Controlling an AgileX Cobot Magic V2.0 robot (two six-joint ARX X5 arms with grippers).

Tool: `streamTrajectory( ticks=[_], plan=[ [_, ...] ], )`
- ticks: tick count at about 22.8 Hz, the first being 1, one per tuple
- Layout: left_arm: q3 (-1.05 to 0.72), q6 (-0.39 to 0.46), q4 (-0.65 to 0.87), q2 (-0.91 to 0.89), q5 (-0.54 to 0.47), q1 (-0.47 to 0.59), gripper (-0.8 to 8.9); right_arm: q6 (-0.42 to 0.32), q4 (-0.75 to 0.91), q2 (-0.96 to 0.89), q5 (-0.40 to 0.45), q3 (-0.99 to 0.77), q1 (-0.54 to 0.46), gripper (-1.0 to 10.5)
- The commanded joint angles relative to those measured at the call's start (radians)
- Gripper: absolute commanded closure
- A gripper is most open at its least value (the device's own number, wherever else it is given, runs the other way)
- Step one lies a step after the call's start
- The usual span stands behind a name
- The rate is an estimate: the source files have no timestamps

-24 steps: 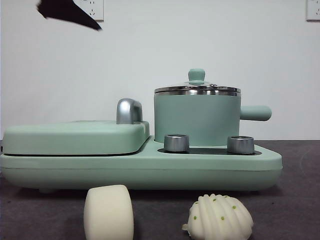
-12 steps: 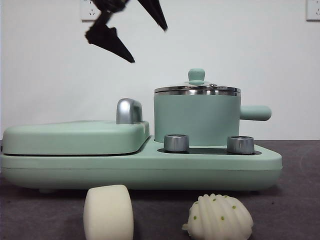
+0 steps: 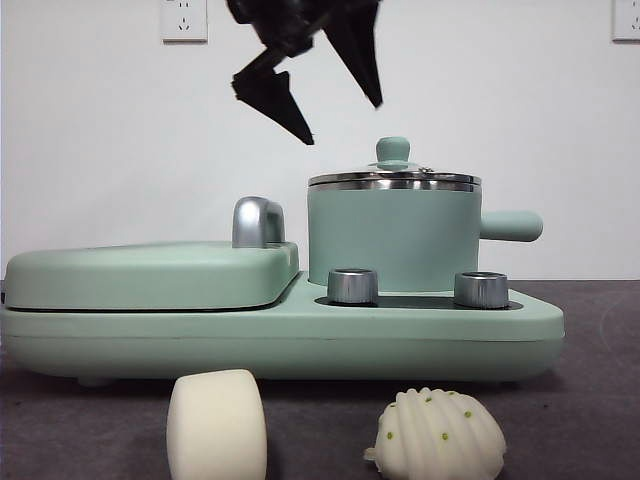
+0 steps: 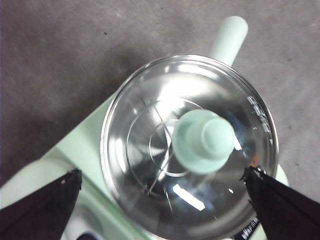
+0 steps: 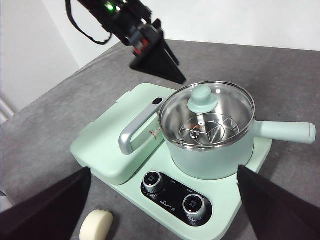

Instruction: Put the buns in a small steamer

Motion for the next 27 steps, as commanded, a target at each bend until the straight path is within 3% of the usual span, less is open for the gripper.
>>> streamTrajectory(
  ticks=[1, 8, 13, 21, 24, 27],
  plan=[
    [0.035, 0.026, 0.019, 0.040, -0.011, -0.033, 2.92, -0.004, 0.013, 0.004, 0.000, 0.016, 0.002, 4.8],
    [0.035, 0.036, 0.044, 0.075, -0.062, -0.111, 3.28, -0.004, 0.012, 0.004, -0.001, 0.016, 0.002, 4.8],
    [0.035, 0.040, 0.058, 0.080, -0.069, -0.119, 5.14, -0.004, 0.011, 0.004, -0.001, 0.016, 0.002, 4.8],
    [0.035, 0.043, 0.059, 0.108, -0.069, -0.120, 5.43, -0.004, 0.011, 0.004, -0.001, 0.016, 0.002, 4.8],
    [0.035, 0.045, 0.060, 0.108, -0.070, -0.120, 6.80, -0.004, 0.006, 0.004, 0.000, 0.016, 0.002, 4.8],
    [0.035, 0.058, 0.059, 0.108, -0.071, -0.120, 7.00, -0.004, 0.006, 0.004, 0.000, 0.016, 0.002, 4.8]
  ],
)
